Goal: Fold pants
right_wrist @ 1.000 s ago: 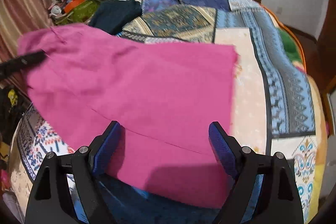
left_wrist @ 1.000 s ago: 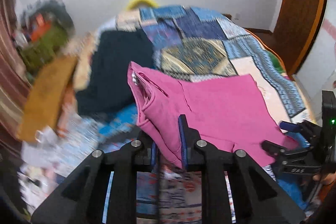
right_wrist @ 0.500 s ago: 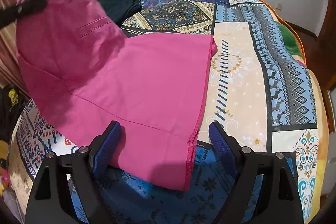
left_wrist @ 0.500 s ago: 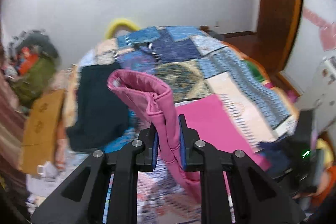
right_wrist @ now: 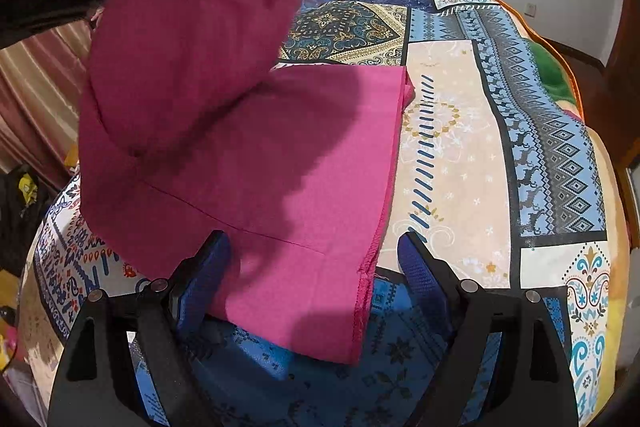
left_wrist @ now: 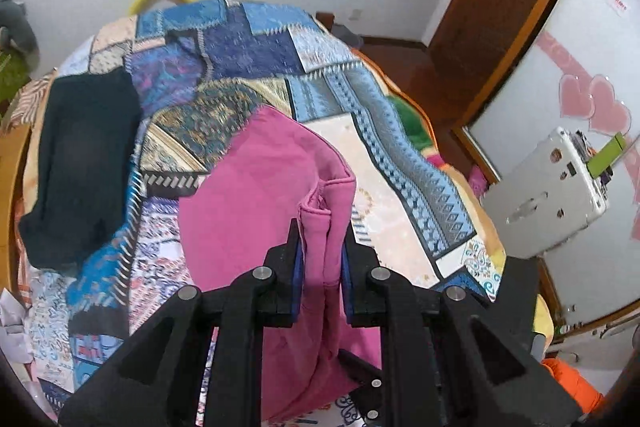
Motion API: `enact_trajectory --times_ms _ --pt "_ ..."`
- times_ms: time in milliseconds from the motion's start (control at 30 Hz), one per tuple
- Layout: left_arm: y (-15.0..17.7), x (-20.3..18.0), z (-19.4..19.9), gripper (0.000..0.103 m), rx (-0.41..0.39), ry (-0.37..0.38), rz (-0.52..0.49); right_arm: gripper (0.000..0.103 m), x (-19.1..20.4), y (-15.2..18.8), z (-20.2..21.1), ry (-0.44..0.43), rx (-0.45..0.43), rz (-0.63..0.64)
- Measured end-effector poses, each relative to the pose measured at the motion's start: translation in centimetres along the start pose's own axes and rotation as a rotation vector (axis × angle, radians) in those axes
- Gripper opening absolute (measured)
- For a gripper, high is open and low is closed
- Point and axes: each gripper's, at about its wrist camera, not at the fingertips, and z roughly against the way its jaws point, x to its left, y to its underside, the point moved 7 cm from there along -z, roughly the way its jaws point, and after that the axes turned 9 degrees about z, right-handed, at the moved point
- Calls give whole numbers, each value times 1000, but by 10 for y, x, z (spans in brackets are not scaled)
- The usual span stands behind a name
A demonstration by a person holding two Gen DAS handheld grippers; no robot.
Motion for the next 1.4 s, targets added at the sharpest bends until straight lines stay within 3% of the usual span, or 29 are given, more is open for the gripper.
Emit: enact_trajectory --times_ms 100,167,233,367,400,600,667,767,900,1067,1267,1400 --pt "7 1 -9 19 27 -31 10 83 -1 0 0 -6 -2 -7" --pt "9 2 -11 29 44 -25 15 83 -1 0 -1 -10 -3 -12" --pt "10 2 -9 46 48 -13 17 83 -1 1 -1 -13 -3 -16" --pt "3 9 8 56 -17 -57 -30 83 -2 2 0 -12 -3 -23" --pt "0 11 12 63 -34 -68 -43 83 -3 2 0 -11 0 -24" --pt "-29 46 19 86 -132 -236 -114 83 -7 5 10 16 -19 -5" --pt "-38 60 13 88 -135 -283 -115 83 -10 7 14 22 -25 -12" --pt "-51 84 -8 88 -97 -334 -128 83 -19 8 22 36 -39 -38" --pt "-60 103 -44 88 -20 -342 -142 83 -33 10 32 55 -61 -89" --pt "-52 112 -108 88 191 -248 -138 83 -50 12 42 94 -77 -135" --pt "-34 127 -164 91 331 -311 -144 83 -59 11 43 129 -72 -140" --pt "-27 129 -162 96 326 -327 -213 83 -59 10 43 129 -75 -131"
